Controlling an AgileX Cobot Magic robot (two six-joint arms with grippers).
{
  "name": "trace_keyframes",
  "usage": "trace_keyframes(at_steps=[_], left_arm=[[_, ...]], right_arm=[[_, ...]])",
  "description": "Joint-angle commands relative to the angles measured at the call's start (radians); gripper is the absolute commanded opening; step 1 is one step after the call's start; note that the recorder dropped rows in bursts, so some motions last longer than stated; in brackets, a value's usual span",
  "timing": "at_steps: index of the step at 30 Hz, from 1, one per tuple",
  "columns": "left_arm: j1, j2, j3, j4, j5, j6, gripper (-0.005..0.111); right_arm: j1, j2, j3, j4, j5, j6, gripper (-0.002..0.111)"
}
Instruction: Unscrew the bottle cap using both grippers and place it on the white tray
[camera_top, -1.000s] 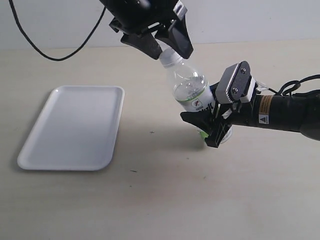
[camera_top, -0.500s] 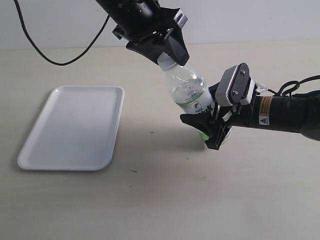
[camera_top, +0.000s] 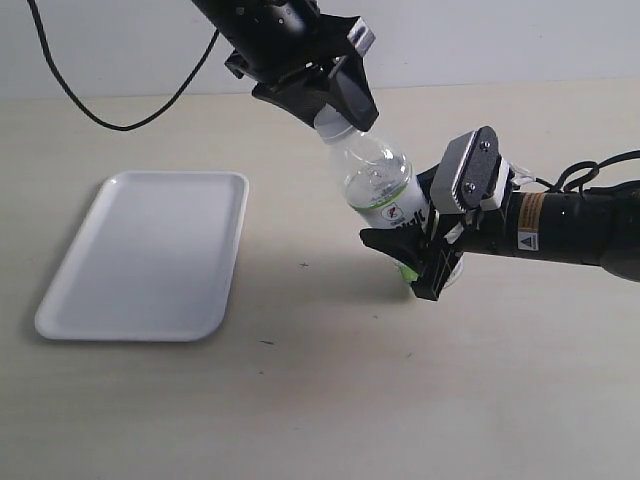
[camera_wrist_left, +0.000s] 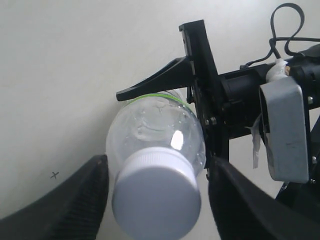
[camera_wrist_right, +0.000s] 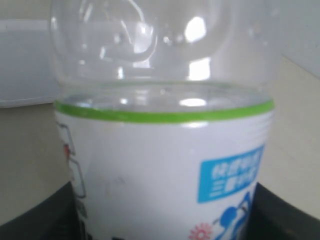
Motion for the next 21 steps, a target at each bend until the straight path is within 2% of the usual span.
trace_keyframes(at_steps=[1,12,18,21], left_arm=[[0.031,-0.010,-0.006,-0.001,-0.001,0.003,0.058],[0.036,-0.010,-0.006,-0.028,-0.001,0.001,0.057],[0.036,-0.010,-0.006,-0.030,-0.001,-0.002,0.051],[0.036,-0.010,-0.006,-0.030,-0.001,-0.002,0.054]], right_arm=[[0.000,-0.003,0.001,0.008,-0.042,-0.007,0.000],[0.000,-0.003,0.001,0.010,-0.042,-0.009,0.000],[0.000,-0.003,0.001,0.023,-0.042,-0.009,0.000],[0.000,-0.003,0.001,0.023,-0.042,-0.012,0.000]])
